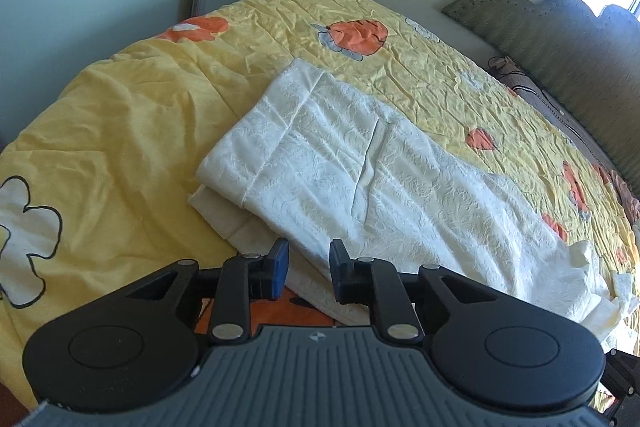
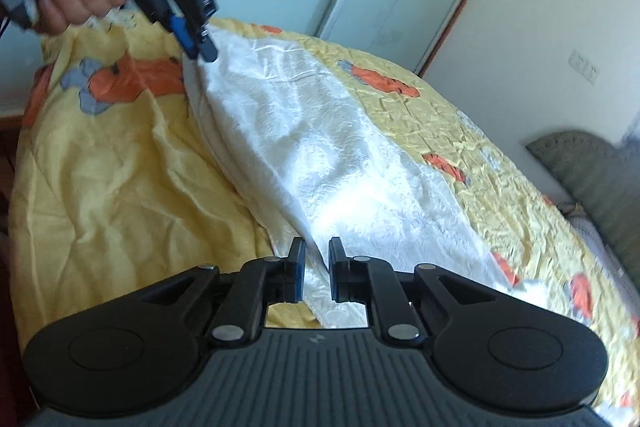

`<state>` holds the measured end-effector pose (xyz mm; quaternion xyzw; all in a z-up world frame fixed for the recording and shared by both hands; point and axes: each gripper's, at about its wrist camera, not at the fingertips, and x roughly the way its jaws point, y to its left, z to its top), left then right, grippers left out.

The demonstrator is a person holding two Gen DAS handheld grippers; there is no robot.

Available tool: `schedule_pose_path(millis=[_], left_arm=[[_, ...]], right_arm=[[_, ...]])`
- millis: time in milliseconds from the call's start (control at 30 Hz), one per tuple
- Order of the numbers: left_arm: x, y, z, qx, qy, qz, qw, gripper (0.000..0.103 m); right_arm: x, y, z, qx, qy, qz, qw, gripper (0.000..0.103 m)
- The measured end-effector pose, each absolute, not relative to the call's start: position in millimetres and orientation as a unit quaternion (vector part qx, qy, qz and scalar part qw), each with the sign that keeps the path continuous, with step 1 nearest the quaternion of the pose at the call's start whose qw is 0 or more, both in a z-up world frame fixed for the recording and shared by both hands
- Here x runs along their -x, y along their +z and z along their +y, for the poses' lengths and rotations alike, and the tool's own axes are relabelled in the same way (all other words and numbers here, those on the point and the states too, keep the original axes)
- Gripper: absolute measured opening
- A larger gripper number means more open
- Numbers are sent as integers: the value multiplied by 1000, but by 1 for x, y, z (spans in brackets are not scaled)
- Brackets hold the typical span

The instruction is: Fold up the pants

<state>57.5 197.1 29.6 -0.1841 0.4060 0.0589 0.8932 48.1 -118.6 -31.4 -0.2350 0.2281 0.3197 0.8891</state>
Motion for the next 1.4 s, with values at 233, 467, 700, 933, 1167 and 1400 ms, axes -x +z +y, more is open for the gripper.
schedule_pose_path(millis=[233, 467, 700, 933, 1167, 1400], left_arm=[[-43, 59, 167, 127, 79, 368, 918, 26], [-76, 57, 79, 115, -99, 376, 914, 27], [-82, 37, -43, 26, -267, 390, 881, 41], [-71, 11, -128, -67, -350, 378, 855, 54], [-75, -17, -163, -115, -333, 377, 856, 54], [-72, -26, -175, -150, -325, 339, 870, 54]], right_arm=[[-49, -22, -168, 139, 292, 260, 910, 14], [-73, -30, -288, 1, 41, 284, 958, 14], [-46, -61, -394, -130, -129, 325, 928, 15], [-113, -16, -388, -74, -123, 245, 959, 81], [-195, -53, -339, 113, -161, 324, 926, 85], [-125, -65, -403, -14, -202, 318, 926, 94]])
